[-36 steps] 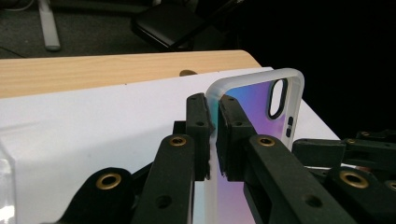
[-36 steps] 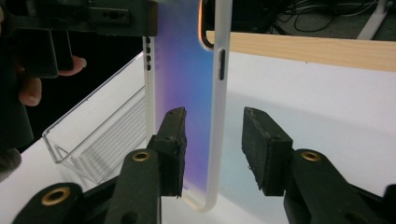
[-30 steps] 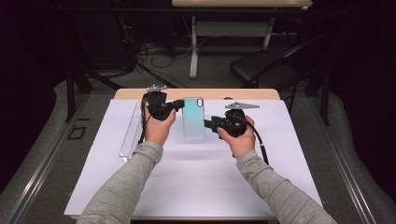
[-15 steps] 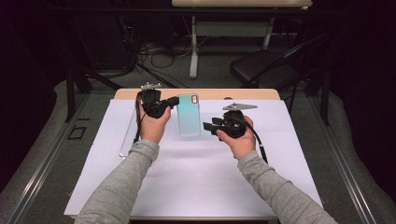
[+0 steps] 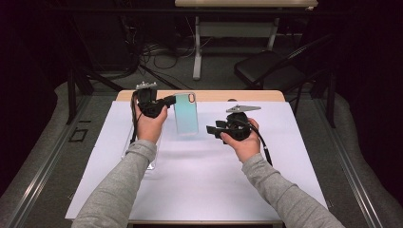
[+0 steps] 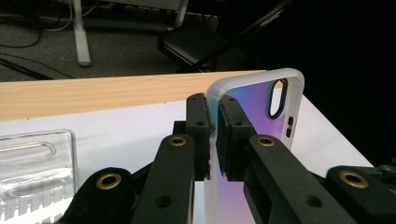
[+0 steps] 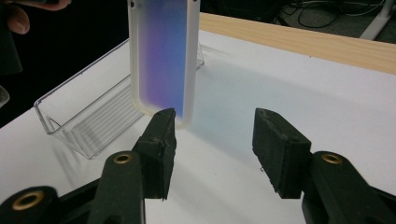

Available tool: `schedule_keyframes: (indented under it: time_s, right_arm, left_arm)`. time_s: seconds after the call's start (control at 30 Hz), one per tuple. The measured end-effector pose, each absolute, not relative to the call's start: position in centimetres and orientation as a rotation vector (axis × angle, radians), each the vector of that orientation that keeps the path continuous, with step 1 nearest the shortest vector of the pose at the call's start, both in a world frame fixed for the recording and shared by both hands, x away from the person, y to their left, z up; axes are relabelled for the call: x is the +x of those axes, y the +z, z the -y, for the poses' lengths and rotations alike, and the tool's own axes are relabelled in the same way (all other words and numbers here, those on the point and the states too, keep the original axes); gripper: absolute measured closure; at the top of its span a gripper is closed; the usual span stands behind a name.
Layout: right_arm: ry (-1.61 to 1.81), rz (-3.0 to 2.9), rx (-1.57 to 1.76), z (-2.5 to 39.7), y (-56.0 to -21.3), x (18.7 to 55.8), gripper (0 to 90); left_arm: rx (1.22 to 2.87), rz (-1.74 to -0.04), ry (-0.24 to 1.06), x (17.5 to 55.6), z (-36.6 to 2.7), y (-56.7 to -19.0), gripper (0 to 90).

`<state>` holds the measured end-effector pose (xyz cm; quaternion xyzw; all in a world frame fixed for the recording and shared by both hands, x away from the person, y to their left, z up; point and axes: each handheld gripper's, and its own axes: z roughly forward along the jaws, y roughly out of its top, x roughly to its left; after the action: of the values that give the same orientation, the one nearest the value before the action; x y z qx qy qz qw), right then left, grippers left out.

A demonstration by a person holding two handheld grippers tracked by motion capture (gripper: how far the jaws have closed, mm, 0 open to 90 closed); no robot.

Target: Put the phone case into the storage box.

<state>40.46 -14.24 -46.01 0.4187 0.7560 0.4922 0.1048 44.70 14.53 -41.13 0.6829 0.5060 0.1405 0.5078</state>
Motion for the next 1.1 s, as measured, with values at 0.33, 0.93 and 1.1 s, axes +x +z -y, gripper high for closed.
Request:
schedule_keyframes:
  time_s: [0.33,0.93,1.1]
  right_arm:
    - [1.424,-2.225,1.183,14.4,-45.8,40.4,51.9]
    - [1.377,-2.202,1.161,15.5,-45.6,39.9,41.2]
    - [1.358,-2.182,1.168,16.0,-45.8,39.6,30.4]
  left_arm:
    - [1.641,-1.224,0.361,44.8,-15.5,-40.7,84.5]
    - [1.619,-1.237,0.406,45.0,-17.8,-39.8,84.5]
    - [1.613,-1.235,0.42,45.1,-18.3,-39.4,84.5]
